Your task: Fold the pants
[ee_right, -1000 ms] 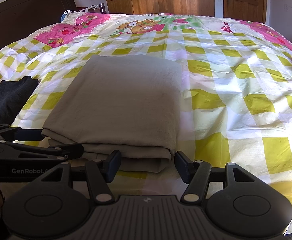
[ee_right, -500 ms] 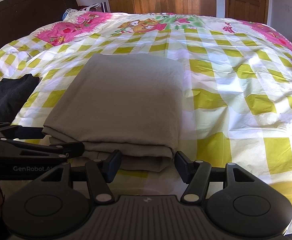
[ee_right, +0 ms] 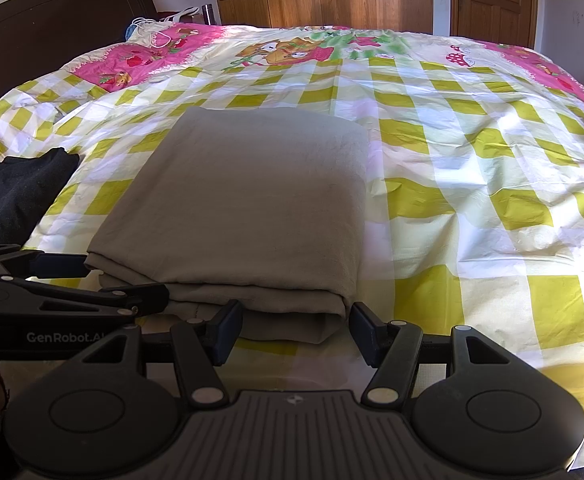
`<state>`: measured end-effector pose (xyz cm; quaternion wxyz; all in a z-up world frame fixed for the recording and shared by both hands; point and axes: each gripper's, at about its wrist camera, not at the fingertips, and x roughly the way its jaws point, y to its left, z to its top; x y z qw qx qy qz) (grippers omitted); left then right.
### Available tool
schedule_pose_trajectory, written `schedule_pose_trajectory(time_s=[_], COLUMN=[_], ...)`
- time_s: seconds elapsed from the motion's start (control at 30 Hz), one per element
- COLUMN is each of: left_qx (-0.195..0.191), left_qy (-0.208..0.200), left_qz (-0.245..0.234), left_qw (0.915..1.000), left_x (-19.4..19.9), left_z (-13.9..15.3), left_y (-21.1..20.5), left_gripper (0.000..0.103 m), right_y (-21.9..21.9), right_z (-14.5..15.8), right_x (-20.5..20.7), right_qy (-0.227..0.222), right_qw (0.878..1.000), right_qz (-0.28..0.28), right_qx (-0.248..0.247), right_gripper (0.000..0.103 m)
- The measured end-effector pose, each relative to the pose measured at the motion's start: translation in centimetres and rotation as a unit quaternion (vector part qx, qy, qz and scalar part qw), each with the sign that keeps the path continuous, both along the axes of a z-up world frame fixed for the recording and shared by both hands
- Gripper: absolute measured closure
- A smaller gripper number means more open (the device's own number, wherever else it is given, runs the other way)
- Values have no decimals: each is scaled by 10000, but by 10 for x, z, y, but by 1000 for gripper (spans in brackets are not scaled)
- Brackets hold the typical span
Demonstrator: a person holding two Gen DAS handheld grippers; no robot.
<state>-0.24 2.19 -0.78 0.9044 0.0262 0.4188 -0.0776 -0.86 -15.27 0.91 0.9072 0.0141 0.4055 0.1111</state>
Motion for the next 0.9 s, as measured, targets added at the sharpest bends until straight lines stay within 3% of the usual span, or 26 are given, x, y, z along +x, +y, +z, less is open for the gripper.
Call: schedule_pose_trajectory(time_s=[0.9], left_qx=[25], left_qy=[-15], left_qz=[9], left_qw=[10000], left_x=[0], left_z=[1], left_y=[2], left_gripper=[19], right_y=[1], right_z=[0], right_x=[0], right_qy=[-2], right_qw=[10000], right_qz=[1], right_qx=[2], right_gripper=[31])
